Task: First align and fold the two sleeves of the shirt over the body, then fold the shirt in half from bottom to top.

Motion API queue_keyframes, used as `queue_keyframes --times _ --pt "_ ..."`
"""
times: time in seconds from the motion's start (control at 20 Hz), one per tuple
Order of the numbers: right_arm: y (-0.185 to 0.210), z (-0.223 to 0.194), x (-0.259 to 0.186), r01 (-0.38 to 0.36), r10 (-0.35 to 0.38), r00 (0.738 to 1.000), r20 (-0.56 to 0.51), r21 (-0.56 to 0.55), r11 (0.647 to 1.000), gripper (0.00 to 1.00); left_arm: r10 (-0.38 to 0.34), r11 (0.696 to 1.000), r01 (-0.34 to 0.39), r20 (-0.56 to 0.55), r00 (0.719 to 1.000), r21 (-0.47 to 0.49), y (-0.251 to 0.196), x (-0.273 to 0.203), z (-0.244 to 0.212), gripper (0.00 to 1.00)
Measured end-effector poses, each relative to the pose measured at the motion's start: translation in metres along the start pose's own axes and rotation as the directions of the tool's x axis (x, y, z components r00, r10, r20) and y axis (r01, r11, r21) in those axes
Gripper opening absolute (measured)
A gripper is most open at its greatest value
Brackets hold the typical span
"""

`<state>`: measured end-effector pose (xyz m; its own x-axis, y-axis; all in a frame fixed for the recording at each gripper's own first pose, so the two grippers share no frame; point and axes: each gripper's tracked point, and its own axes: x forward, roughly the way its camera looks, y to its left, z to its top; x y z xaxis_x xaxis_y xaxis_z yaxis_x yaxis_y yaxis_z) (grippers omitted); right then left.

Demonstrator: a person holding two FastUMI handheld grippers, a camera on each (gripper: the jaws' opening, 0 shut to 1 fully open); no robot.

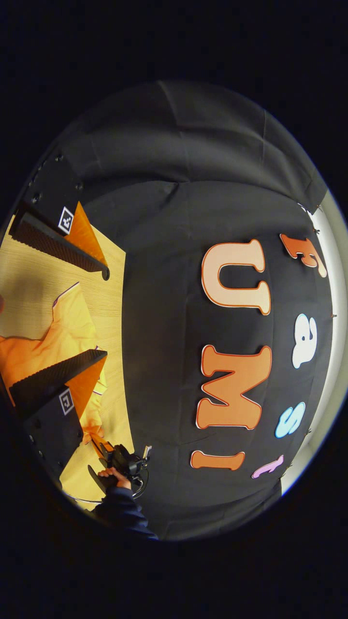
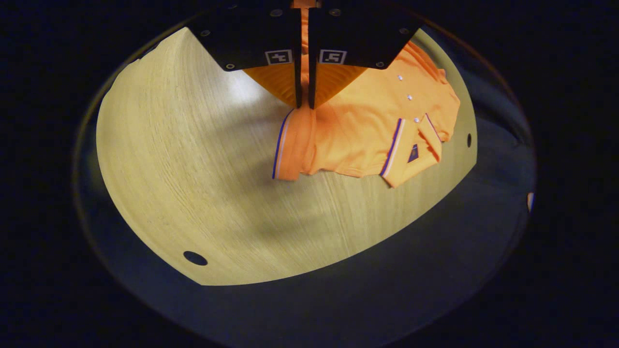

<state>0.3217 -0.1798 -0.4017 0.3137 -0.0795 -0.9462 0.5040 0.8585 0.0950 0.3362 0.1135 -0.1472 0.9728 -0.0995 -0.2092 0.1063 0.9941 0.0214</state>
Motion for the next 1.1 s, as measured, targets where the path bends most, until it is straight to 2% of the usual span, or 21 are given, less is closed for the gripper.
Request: queue_keyframes --times 0.05,0.1,0.25,0.35,0.4,0.45,0.5,0.55,0.6,0.7,0.75,0.8,0.9,0.95,1.0,1.1 --pt "0.002 0.004 -0.003 0.024 -0.023 0.999 0.026 -0.041 0.999 0.06 0.000 1.000 0.000 -0.005 1.000 -0.003 0.003 0.002 -0.003 0.99" --pt "0.013 0.006 -0.009 0.017 -0.015 0.999 0.040 -0.064 0.998 0.06 0.001 1.000 -0.001 -0.011 1.000 -0.005 0.006 0.005 -0.005 0.99" --pt "0.050 0.007 -0.019 -0.030 0.036 0.997 0.064 -0.086 0.996 0.06 -0.003 1.000 0.002 -0.046 0.999 -0.009 0.013 0.016 -0.019 0.99" --pt "0.073 0.001 -0.022 -0.069 0.078 0.994 0.075 -0.110 0.992 0.08 -0.031 0.999 0.028 -0.090 0.995 -0.029 0.012 0.031 -0.030 0.99" --pt "0.083 -0.006 -0.029 -0.097 0.104 0.992 0.065 -0.115 0.989 0.19 -0.044 0.999 0.041 -0.121 0.992 -0.033 0.011 0.040 -0.036 1.00" --pt "0.094 -0.011 -0.034 -0.124 0.133 0.989 0.069 -0.122 0.985 0.24 -0.058 0.998 0.053 -0.144 0.988 -0.038 0.011 0.049 -0.043 1.00" --pt "0.101 -0.014 -0.040 -0.139 0.152 0.985 0.085 -0.140 0.980 0.35 -0.072 0.997 0.066 -0.170 0.983 -0.042 0.009 0.060 -0.048 1.00" --pt "0.104 -0.015 -0.049 -0.135 0.154 0.982 0.113 -0.161 0.978 0.35 -0.089 0.995 0.081 -0.192 0.977 -0.049 0.006 0.072 -0.052 1.00" --pt "0.107 -0.016 -0.061 -0.132 0.160 0.976 0.147 -0.181 0.975 0.51 -0.101 0.994 0.091 -0.221 0.970 -0.054 0.006 0.083 -0.059 1.00" --pt "0.111 -0.022 -0.088 -0.136 0.179 0.961 0.213 -0.201 0.970 0.64 -0.110 0.994 0.100 -0.300 0.948 -0.047 0.006 0.108 -0.074 1.00" --pt "0.112 -0.024 -0.101 -0.138 0.187 0.951 0.246 -0.201 0.970 0.61 -0.104 0.995 0.099 -0.352 0.930 -0.032 0.008 0.121 -0.081 1.00" --pt "0.111 -0.027 -0.113 -0.141 0.194 0.941 0.278 -0.197 0.970 0.77 -0.092 0.996 0.092 -0.394 0.914 -0.019 0.008 0.130 -0.087 1.00" --pt "0.107 -0.034 -0.140 -0.134 0.191 0.921 0.339 -0.184 0.974 0.84 -0.091 0.996 0.085 -0.474 0.876 -0.035 0.009 0.147 -0.105 1.00" --pt "0.103 -0.037 -0.150 -0.117 0.178 0.913 0.368 -0.181 0.976 0.80 -0.089 0.996 0.073 -0.516 0.852 -0.051 0.011 0.153 -0.114 1.00" --pt "0.097 -0.040 -0.160 -0.100 0.165 0.901 0.401 -0.178 0.979 0.89 -0.099 0.995 0.065 -0.544 0.833 -0.080 0.012 0.160 -0.122 1.00" --pt "0.090 -0.047 -0.183 -0.073 0.146 0.879 0.453 -0.176 0.982 0.93 -0.081 0.995 0.029 -0.627 0.774 -0.094 0.016 0.169 -0.141 0.99"
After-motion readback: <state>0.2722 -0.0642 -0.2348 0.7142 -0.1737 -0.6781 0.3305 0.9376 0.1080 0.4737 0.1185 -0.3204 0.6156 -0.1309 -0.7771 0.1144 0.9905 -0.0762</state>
